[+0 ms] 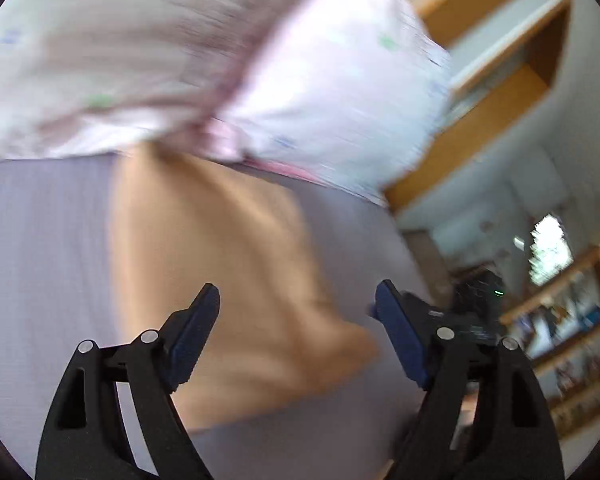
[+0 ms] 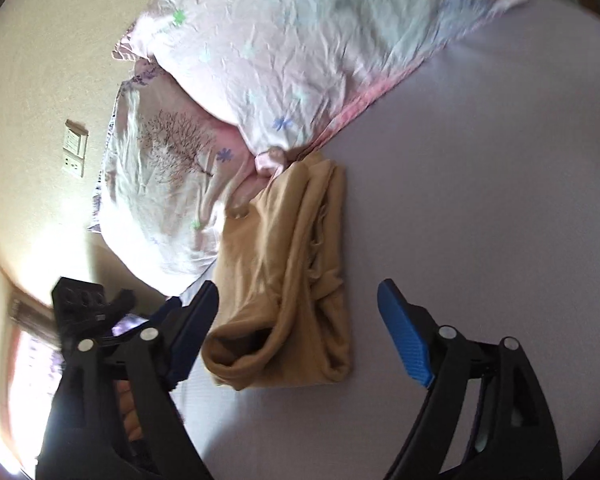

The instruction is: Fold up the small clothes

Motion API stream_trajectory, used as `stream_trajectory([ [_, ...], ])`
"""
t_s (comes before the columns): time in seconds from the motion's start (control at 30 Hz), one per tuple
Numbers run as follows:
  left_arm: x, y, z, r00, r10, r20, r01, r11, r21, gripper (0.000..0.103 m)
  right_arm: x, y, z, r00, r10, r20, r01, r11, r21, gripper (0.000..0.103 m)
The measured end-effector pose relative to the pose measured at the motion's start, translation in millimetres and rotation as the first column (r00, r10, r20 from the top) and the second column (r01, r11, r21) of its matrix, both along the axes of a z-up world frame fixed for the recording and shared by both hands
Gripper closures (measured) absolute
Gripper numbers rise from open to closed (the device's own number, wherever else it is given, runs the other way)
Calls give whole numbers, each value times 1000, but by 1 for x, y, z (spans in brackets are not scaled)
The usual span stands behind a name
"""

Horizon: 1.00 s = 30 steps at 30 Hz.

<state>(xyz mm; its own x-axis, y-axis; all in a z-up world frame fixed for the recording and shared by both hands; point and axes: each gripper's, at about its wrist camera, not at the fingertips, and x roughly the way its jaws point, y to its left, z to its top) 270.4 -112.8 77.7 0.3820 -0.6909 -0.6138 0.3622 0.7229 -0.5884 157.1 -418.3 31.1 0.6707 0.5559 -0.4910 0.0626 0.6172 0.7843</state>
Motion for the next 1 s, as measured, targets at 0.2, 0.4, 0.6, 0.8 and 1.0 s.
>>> stream_trajectory([
  [0.2, 19, 29, -54, 982, 67, -178, -46, 991, 124, 23, 49, 43, -15, 988, 98, -116, -105, 993, -53, 18],
  [0.4, 17, 4, -78, 981, -34, -193, 47, 997, 60, 25, 53, 73, -24, 980, 134, -148, -163, 966, -202, 59],
  [0.6, 10, 11, -69, 994, -13, -109, 11, 1000, -17, 72, 40, 83, -6, 986, 169, -8, -168, 972, -165, 71],
  [0.8, -10, 81, -36, 995, 99, 31, -100, 995, 23, 65, 57, 146, 17, 954, 287, 87, -261, 937, -230, 69],
  [1.0, -25, 126, -38, 978, 195, 76, -204, 970, 130, 64, 50, 170, 7, 979, 204, 10, -183, 895, -408, 55],
])
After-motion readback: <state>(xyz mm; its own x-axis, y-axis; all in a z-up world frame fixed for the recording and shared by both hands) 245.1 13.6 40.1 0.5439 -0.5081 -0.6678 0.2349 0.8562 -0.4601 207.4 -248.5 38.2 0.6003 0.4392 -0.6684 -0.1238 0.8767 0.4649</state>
